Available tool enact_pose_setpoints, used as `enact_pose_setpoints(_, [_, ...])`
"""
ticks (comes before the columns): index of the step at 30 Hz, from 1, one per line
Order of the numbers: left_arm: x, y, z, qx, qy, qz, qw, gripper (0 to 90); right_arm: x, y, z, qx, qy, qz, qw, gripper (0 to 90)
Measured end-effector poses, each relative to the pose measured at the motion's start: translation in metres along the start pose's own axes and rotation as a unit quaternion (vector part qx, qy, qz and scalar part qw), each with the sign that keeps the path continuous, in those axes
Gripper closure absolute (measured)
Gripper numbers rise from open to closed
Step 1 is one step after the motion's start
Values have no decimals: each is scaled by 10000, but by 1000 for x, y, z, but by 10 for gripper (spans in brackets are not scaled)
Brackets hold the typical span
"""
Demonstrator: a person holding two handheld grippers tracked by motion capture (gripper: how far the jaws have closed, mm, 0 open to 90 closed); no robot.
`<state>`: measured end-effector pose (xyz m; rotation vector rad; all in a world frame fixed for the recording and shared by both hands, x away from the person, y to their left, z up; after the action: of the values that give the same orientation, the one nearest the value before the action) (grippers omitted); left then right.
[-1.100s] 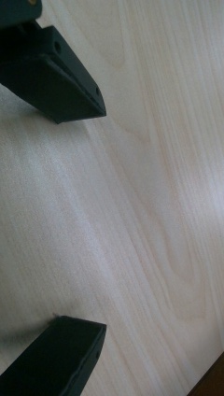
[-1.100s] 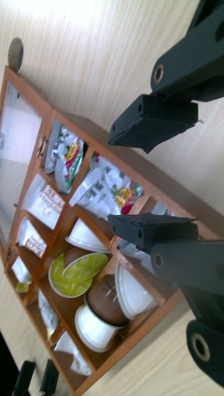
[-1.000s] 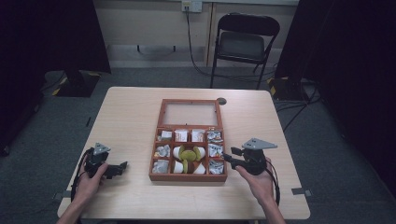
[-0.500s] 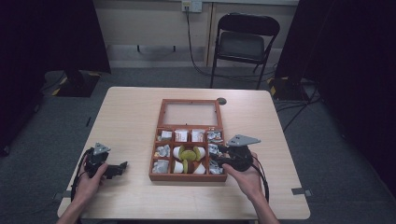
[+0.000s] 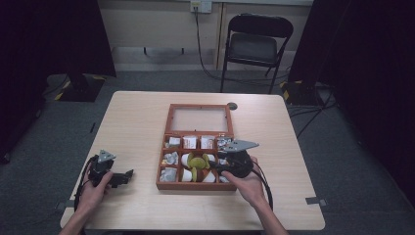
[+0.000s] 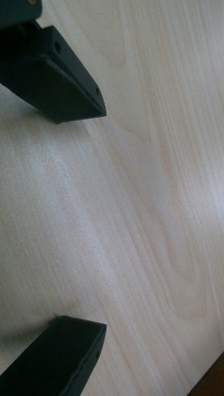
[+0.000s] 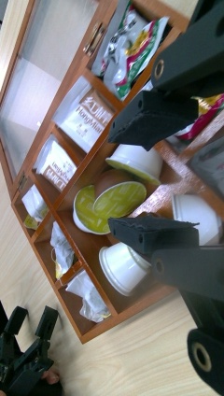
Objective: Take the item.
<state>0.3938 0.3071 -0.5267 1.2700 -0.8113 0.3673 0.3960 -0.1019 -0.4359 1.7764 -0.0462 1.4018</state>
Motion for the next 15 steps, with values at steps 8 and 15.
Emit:
enact_pose_setpoints(8, [0, 0, 0, -1, 0, 0, 10000, 0, 2, -14, -5, 135, 30, -56, 9999, 520])
enact_pose_setpoints(15, [0, 0, 0, -2, 5, -3, 10000, 0, 2, -28, -14, 269, 155, -228, 9993, 506])
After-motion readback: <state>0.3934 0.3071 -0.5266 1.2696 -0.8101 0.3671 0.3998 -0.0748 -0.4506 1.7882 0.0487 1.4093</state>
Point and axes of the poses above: each handheld gripper's, and its own axes: y roughly backward along the jaws, x roughly out of its top, z roughly to its right, the point moved 3 cm from there along -y, roughly forward along the jaws, and after that the axes turned 4 degrees about y, right-handed, at the moved point
